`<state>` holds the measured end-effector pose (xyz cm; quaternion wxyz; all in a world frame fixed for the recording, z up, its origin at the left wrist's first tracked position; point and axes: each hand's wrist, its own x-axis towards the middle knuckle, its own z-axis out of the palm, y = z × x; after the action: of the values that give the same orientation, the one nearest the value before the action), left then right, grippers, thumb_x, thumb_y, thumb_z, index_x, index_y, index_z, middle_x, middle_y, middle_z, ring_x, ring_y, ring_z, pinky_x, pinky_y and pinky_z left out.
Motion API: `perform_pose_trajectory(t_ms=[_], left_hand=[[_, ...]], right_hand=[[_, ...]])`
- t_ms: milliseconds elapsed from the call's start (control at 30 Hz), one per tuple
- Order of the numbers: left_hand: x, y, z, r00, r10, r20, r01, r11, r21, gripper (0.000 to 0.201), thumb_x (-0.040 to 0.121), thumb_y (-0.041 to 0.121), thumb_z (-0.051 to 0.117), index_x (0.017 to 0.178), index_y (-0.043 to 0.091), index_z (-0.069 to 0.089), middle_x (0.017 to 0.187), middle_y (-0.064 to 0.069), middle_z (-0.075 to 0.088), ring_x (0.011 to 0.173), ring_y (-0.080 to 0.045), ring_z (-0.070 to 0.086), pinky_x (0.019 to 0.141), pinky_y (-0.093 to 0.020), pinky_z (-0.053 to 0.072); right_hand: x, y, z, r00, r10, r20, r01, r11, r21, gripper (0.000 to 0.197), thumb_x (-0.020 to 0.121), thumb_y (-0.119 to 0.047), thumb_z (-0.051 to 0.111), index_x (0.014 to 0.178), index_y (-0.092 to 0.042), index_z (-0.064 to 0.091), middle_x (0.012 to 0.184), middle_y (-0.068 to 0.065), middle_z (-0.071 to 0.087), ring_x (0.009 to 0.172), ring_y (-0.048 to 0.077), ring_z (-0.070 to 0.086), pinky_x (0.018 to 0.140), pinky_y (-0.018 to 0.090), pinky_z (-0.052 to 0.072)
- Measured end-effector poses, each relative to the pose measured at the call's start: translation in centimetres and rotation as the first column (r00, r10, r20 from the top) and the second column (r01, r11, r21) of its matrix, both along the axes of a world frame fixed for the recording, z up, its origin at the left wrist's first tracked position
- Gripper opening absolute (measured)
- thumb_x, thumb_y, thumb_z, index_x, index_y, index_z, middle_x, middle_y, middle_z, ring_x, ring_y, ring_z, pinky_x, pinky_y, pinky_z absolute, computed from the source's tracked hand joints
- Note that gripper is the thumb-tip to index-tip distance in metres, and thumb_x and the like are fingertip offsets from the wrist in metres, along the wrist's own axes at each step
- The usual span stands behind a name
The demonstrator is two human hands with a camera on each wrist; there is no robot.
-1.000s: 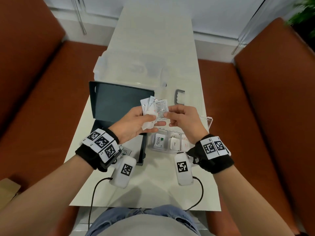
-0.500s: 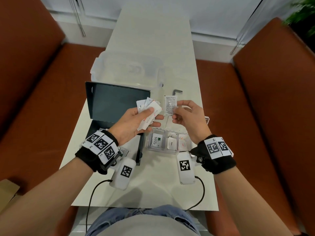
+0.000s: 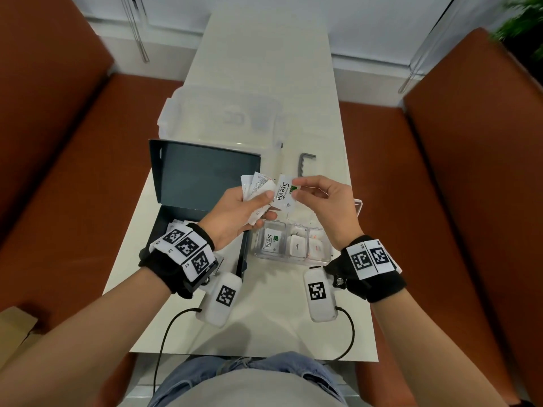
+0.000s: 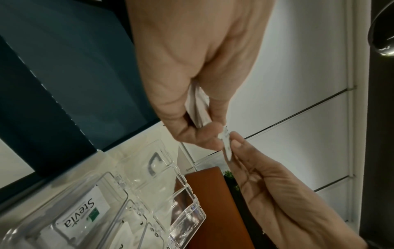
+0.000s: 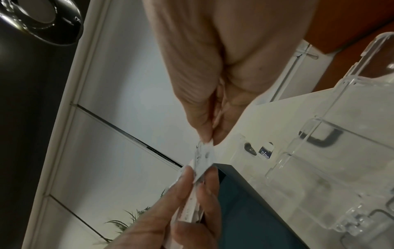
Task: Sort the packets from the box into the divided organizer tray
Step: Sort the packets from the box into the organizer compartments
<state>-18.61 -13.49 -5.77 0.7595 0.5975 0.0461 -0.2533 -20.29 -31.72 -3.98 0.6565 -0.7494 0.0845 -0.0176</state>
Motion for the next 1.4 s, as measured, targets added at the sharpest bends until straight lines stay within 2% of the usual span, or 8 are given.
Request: perform_pose_trajectory(t_ms=[200,333,500,733,1000,1200,1333,1400], left_hand=[[0.1,-0.6,-0.2,0.998,0.021,0.051,-0.023,0.998,0.052,0.024,0.088,0.014,0.069,0.110,0.008,0.065,0.092,-0.005,0.072,0.066,-0.011,0.066,0.048,-0.017,0.044],[0.1,-0.6,-0.7,0.996,0.049,0.079,-0.057,0.993,0.101,0.023,0.088,0.013,0.070,0.109,0.009,0.065,0.090,-0.005,0.073,0.067,-0.013,0.068,0.048,-0.018,0.046],[0.1,0.5,-1.6,0.991,0.108,0.077,-0.121,0.974,0.193,0.019,0.093,0.013,0.063,0.110,0.005,0.063,0.085,-0.007,0.072,0.065,-0.010,0.066,0.050,-0.017,0.046],[0.4,1.2,-1.6,0.988,0.146,0.051,-0.153,0.965,0.211,0.021,0.094,0.011,0.060,0.113,0.000,0.062,0.090,-0.011,0.070,0.069,-0.014,0.063,0.051,-0.015,0.046],[0.5,1.4,-1.8,0.986,0.160,0.033,-0.164,0.969,0.187,0.008,0.094,0.011,0.061,0.100,0.009,0.065,0.088,-0.010,0.071,0.067,-0.013,0.063,0.050,-0.015,0.047],[0.6,1.5,-1.9,0.985,0.170,0.024,-0.172,0.969,0.180,0.005,0.093,0.013,0.062,0.097,0.013,0.065,0.085,-0.007,0.073,0.067,-0.011,0.065,0.051,-0.016,0.048],[0.6,1.4,-1.8,0.988,0.151,0.003,-0.150,0.976,0.159,0.010,0.094,0.014,0.062,0.102,0.010,0.065,0.087,-0.008,0.072,0.070,-0.014,0.063,0.050,-0.016,0.046],[0.6,1.5,-1.7,0.992,0.122,-0.026,-0.118,0.985,0.124,0.012,0.094,0.014,0.061,0.104,0.009,0.065,0.087,-0.006,0.073,0.072,-0.013,0.065,0.050,-0.016,0.046]], right_hand=[[0.3,0.2,0.1,0.995,0.089,-0.035,-0.093,0.990,-0.102,0.043,0.081,-0.002,0.070,0.116,-0.027,0.064,0.097,0.000,0.059,0.069,0.007,0.061,0.071,0.022,0.057],[0.9,0.1,-1.0,0.993,0.063,-0.101,-0.063,0.998,0.001,0.021,0.086,-0.006,0.068,0.105,-0.014,0.067,0.069,-0.008,0.065,0.062,0.007,0.063,0.061,0.021,0.054],[1.9,-0.4,-5.1,0.974,-0.037,-0.224,0.001,0.988,-0.157,0.017,0.092,-0.007,0.060,0.105,-0.001,0.069,0.077,0.002,0.067,0.064,0.013,0.062,0.065,0.028,0.057],[2.5,1.6,-9.7,0.924,0.125,-0.362,-0.326,0.752,-0.573,0.016,0.089,-0.008,0.060,0.100,-0.009,0.072,0.095,0.011,0.072,0.085,0.020,0.063,0.074,0.019,0.042],[2.5,2.7,-10.4,0.885,0.132,-0.446,-0.432,0.590,-0.682,0.031,0.087,0.000,0.046,0.100,-0.007,0.073,0.101,0.015,0.070,0.096,0.032,0.064,0.086,0.037,0.054],[2.2,3.2,-10.6,0.886,0.187,-0.424,-0.461,0.456,-0.762,0.021,0.093,-0.009,0.053,0.109,-0.002,0.066,0.114,0.015,0.059,0.104,0.035,0.060,0.091,0.043,0.048],[2.0,3.3,-10.3,0.876,0.237,-0.421,-0.479,0.321,-0.817,0.027,0.095,-0.014,0.050,0.117,-0.008,0.065,0.113,0.011,0.054,0.104,0.032,0.058,0.091,0.039,0.043],[2.2,3.0,-9.5,0.891,0.261,-0.371,-0.445,0.348,-0.825,0.029,0.096,-0.014,0.049,0.118,-0.011,0.067,0.111,0.011,0.055,0.100,0.030,0.059,0.090,0.035,0.044]])
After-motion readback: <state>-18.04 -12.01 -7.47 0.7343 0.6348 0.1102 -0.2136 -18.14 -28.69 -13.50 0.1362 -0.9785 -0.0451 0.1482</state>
